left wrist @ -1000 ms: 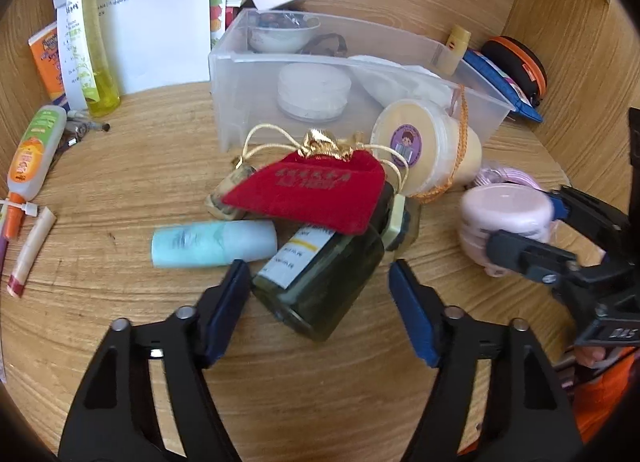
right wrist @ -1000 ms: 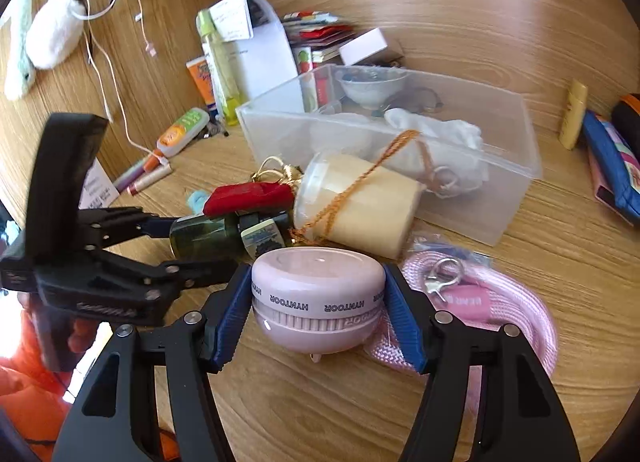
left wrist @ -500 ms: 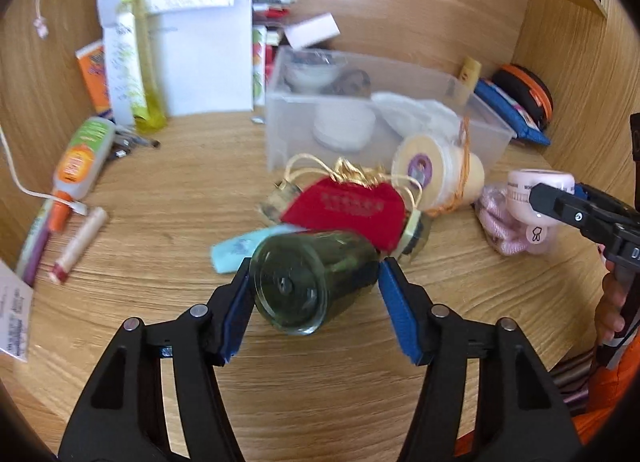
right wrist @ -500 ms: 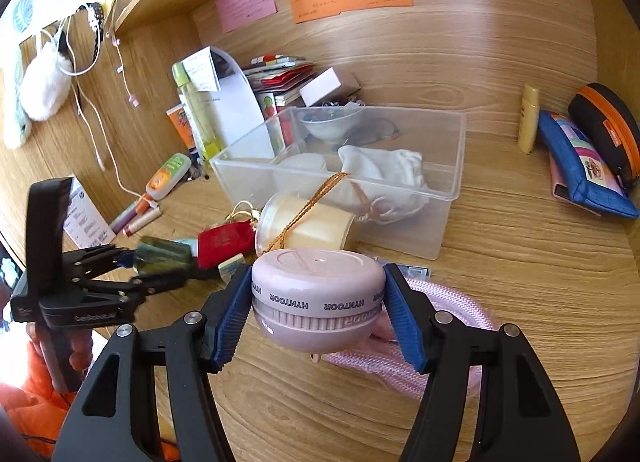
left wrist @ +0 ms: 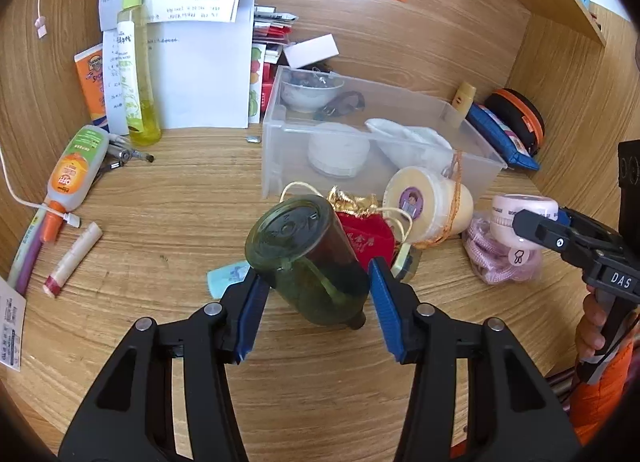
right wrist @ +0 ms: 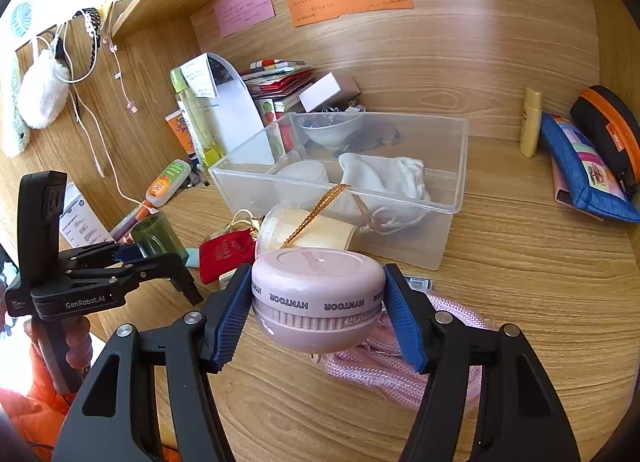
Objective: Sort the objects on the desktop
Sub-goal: 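Lift the fan and green bottle with both tools and lower them into the clear box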
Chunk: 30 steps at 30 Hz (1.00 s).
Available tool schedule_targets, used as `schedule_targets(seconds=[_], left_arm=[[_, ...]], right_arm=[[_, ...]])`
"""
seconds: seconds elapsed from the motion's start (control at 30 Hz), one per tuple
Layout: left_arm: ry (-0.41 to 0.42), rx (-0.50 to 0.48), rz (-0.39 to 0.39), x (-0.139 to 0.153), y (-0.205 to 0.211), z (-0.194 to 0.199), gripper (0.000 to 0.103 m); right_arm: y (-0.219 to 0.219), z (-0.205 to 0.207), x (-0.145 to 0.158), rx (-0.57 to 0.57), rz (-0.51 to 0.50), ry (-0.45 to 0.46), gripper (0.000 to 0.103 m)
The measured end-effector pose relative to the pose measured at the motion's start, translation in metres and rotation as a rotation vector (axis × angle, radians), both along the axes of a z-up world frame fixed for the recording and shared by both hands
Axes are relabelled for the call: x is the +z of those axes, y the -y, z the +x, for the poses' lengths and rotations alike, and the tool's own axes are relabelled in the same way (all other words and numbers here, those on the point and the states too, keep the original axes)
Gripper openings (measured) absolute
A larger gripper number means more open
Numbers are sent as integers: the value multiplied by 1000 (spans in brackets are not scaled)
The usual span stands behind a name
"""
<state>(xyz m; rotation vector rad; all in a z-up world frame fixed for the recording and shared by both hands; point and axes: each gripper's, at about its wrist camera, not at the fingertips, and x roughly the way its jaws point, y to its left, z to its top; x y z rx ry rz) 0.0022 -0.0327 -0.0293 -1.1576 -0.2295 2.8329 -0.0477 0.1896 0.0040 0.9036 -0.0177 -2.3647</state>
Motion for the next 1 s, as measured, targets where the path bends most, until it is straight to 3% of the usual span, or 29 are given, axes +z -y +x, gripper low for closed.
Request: schedule_targets(seconds=[0.5,1.0], left_arm=[[-176,24,-52,57,10,-6,50],[-275,-12,-117,96,-3,-44,50]], right_arm=[[-5,-16,41,-28,-18,-115,61],[10,-68,77,-20,-32,-171,61]])
